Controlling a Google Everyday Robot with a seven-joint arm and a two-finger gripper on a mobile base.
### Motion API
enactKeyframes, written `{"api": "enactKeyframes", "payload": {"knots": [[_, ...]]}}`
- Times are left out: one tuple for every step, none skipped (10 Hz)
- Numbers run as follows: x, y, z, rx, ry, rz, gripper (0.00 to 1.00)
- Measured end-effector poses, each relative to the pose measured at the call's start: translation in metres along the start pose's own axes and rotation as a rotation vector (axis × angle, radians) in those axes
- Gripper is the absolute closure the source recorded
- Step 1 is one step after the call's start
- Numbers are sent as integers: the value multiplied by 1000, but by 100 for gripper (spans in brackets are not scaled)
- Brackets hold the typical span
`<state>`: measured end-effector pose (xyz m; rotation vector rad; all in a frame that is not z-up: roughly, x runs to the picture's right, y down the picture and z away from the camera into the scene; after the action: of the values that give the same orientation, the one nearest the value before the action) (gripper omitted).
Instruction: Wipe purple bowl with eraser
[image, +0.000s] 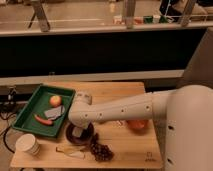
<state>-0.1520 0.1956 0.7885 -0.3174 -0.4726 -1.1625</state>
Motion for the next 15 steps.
{"api": "enactKeyframes", "payload": {"knots": [[-7, -8, 0, 19, -14, -8, 100], [-16, -13, -2, 34, -31, -23, 100], [-27, -13, -6, 43, -47, -42, 100], [-39, -13, -12, 51, -64, -61, 100], [-45, -9, -19, 53, -69, -72, 100], [-49, -3, -25, 53, -69, -80, 100], [-53, 5, -31, 48, -67, -84, 100], [-55, 14, -35, 39, -63, -85, 100], [-53, 27, -38, 25, -53, -78, 100], [-49, 40, -40, 11, -39, -62, 100], [-43, 52, -41, 2, -20, -44, 100], [-38, 56, -40, 3, -4, -36, 100], [-35, 56, -40, 9, 11, -37, 100], [-34, 52, -37, 14, 19, -48, 100], [-37, 44, -34, 21, 23, -64, 100]]}}
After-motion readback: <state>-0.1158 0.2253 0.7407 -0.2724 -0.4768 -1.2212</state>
